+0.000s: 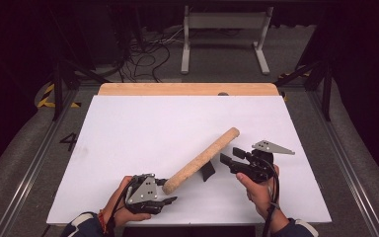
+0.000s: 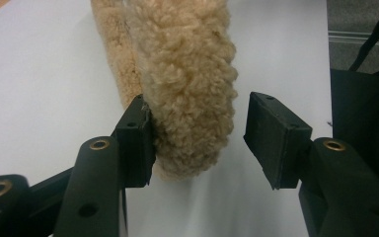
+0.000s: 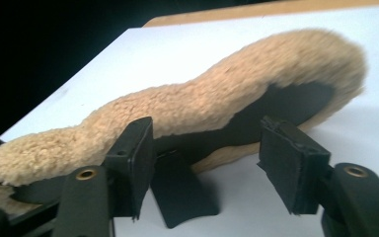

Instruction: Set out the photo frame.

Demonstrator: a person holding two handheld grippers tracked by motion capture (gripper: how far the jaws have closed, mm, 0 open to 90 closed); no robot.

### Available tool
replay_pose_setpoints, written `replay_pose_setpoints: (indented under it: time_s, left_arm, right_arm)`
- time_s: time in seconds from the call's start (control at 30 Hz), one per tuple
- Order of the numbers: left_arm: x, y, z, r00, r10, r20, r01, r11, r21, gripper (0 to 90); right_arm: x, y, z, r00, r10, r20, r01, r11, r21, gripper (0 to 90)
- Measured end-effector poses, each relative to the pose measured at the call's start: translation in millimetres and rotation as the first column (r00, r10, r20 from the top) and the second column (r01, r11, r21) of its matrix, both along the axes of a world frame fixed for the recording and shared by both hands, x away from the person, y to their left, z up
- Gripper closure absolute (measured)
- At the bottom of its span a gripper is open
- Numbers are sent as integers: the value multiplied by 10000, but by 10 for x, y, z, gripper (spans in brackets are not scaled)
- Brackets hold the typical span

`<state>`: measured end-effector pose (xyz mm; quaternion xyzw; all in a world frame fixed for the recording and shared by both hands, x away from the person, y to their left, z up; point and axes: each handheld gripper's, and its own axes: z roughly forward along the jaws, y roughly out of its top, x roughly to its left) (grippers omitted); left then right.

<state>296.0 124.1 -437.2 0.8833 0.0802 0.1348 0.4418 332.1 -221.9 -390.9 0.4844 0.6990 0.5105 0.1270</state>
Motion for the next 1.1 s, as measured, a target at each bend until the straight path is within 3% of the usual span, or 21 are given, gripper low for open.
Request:
replay_pose_setpoints:
  time_s: [0.13, 0.23, 0.33, 0.5, 0.63, 0.67, 0.73, 0.8, 0.87, 0.97, 1.1]
  left_arm:
    - [-28, 45, -8, 9999, 25, -100, -27, 9999, -127, 399]
    - [-41, 38, -16, 9995, 53, -306, -62, 9995, -303, 344]
    - [-78, 2, -20, 9997, 42, -228, -48, 9997, -253, 276]
    - [-88, 66, -34, 9975, 264, -650, -297, 9982, -515, 215]
    - [-49, 126, -8, 9914, 825, -1012, -948, 9878, -1234, 195]
    - [-40, 118, -1, 9910, 805, -1065, -942, 9870, -1305, 207]
    - [-42, 83, 10, 9939, 388, -1033, -521, 9903, -1287, 335]
    - [-64, 38, 16, 9965, 503, -662, -571, 9927, -1064, 401]
    - [-48, 34, 19, 9960, 557, -700, -634, 9916, -1124, 525]
    - [-45, 23, 17, 9972, 300, -686, -377, 9929, -1129, 598]
    - [-51, -75, 10, 9977, 171, -663, -236, 9949, -983, 614]
  right_arm:
    - [53, 49, -6, 9986, 5, -523, 3, 9999, 159, 351]
    - [114, 55, 13, 9979, -209, -610, 215, 9997, 84, 344]
    - [171, 52, 30, 9969, -397, -678, 407, 9991, 146, 342]
    - [228, 62, 58, 9956, -512, -780, 530, 9984, 211, 342]
    - [311, 55, 69, 9900, -952, -1044, 983, 9948, 254, 349]
    - [331, 55, 65, 9886, -1017, -1113, 1056, 9940, 290, 348]
    - [367, 57, 60, 9866, -1065, -1235, 1111, 9933, 305, 339]
    - [398, 59, 50, 9840, -1146, -1363, 1200, 9922, 325, 339]
    - [438, 51, 36, 9812, -1190, -1521, 1265, 9911, 404, 341]
    - [488, 54, 29, 9792, -1112, -1697, 1215, 9913, 516, 342]
    - [583, 89, 73, 9734, -860, -2124, 996, 9935, 543, 342]
